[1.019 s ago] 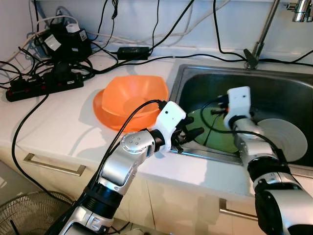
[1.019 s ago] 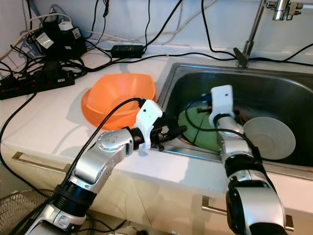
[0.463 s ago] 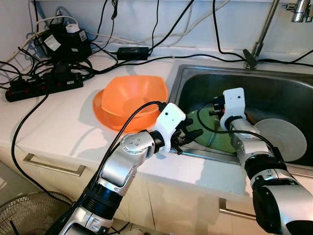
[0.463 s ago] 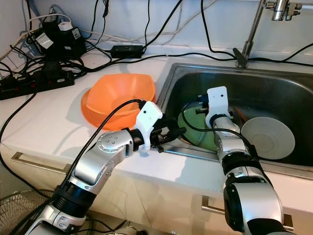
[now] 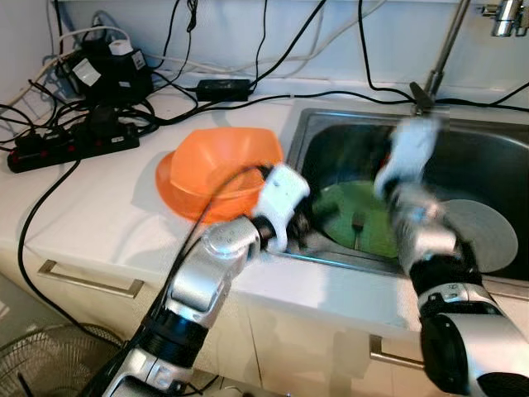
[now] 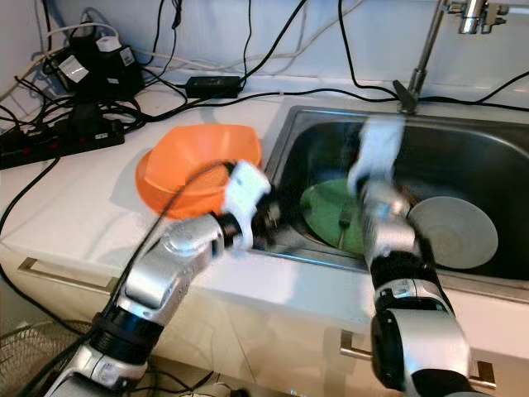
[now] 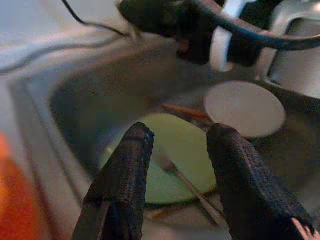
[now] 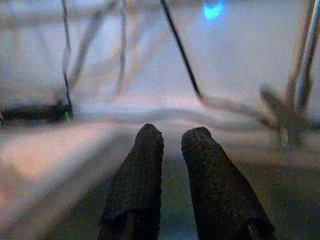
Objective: Kitchen organization
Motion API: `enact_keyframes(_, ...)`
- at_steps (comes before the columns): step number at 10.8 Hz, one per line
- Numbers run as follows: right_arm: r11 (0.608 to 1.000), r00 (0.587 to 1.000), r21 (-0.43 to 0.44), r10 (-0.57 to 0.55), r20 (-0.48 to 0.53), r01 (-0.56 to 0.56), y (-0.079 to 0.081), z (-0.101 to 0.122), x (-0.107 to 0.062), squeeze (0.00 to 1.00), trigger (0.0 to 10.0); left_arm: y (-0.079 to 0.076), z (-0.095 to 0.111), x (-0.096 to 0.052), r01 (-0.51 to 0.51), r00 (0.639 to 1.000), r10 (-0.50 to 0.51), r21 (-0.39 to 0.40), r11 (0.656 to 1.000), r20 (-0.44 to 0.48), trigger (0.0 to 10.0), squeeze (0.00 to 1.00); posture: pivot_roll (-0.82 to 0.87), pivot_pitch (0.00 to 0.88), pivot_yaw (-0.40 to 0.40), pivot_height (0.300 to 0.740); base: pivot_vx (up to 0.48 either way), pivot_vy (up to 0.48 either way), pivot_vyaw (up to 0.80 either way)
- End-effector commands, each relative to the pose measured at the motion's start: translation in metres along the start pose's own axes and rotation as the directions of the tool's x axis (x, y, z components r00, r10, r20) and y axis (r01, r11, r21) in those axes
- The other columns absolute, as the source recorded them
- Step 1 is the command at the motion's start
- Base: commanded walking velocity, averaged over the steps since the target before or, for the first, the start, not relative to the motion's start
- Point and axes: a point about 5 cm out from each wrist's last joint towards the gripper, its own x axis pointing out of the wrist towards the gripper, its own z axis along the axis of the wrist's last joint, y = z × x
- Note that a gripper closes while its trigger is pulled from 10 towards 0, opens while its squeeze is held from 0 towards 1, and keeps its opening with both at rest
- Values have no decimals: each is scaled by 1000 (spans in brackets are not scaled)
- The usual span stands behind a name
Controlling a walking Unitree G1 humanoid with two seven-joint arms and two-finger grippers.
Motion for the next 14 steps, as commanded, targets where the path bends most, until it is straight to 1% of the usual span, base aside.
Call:
enact_keyframes(1, 999, 998, 46, 6, 66, -9, 4, 13, 3, 0, 10000, 7, 14, -1, -47, 997, 45, 37, 998, 58, 10000, 0, 77, 0, 79, 740, 0, 0, 0)
enact_keyframes(2, 995, 985, 98, -5, 174, -12, 6, 33, 0, 0, 10000, 16, 32, -1, -120, 983, 112, 48, 992, 144, 10000, 0, 70, 0, 82, 740, 0, 0, 0)
enact_keyframes(3, 995, 975, 101, 1, 222, -24, 10, 44, -8, 0, 10000, 23, 45, -2, -191, 960, 173, 61, 980, 220, 10000, 0, 65, 0, 81, 740, 0, 0, 0)
enact_keyframes(4, 992, 970, 118, 2, 243, -31, 11, 48, -14, 0, 10000, 28, 50, -4, -238, 941, 218, 49, 970, 258, 10000, 0, 62, 0, 81, 740, 0, 0, 0)
enact_keyframes(5, 997, 969, 71, 24, 247, -43, 13, 49, -26, 0, 10000, 37, 58, -8, -309, 908, 284, 35, 950, 307, 10000, 0, 55, 0, 83, 740, 0, 0, 0)
enact_keyframes(6, 997, 973, 62, 22, 228, -37, 11, 46, -36, 0, 10000, 48, 62, -14, -382, 872, 355, 16, 924, 338, 10000, 0, 48, 0, 85, 740, 0, 0, 0)
enact_keyframes(7, 997, 978, 76, 8, 206, -24, 10, 41, -45, 0, 10000, 57, 60, -19, -445, 844, 412, 20, 895, 344, 10000, 0, 39, 0, 88, 740, 0, 0, 0)
enact_keyframes(8, 996, 987, 90, 2, 159, -16, 12, 29, -54, 0, 10000, 68, 53, -26, -504, 819, 472, 15, 863, 327, 10000, 0, 34, 0, 91, 740, 0, 0, 0)
enact_keyframes(9, 995, 990, 94, 4, 140, -17, 15, 25, -57, 0, 10000, 69, 54, -27, -522, 803, 486, 14, 853, 346, 10000, 0, 35, 0, 91, 740, 0, 0, 0)
enact_keyframes(10, 992, 996, 123, 18, 91, -29, 25, 14, -63, 0, 10000, 78, 48, -36, -576, 773, 543, 3, 818, 328, 10000, 0, 36, 0, 93, 740, 0, 0, 0)
enact_keyframes(11, 989, 998, 141, 34, 49, -40, 33, 4, -66, 0, 10000, 89, 42, -47, -631, 739, 606, -15, 776, 294, 10000, 0, 45, 0, 91, 740, 0, 0, 0)
enact_keyframes(12, 988, 999, 147, 38, 27, -42, 36, 0, -67, 0, 10000, 97, 41, -57, -670, 714, 645, -3, 742, 273, 10000, 0, 50, 0, 89, 740, 0, 0, 0)
enact_keyframes(13, 986, 999, 157, 45, 13, -46, 40, -3, -66, 0, 10000, 111, 43, -74, -736, 651, 720, -32, 676, 241, 10000, 0, 54, 0, 87, 740, 0, 0, 0)
enact_keyframes(14, 986, 999, 156, 52, 9, -53, 41, -3, -66, 0, 10000, 117, 43, -83, -771, 616, 759, -34, 636, 210, 10000, 0, 59, 0, 85, 740, 0, 0, 0)
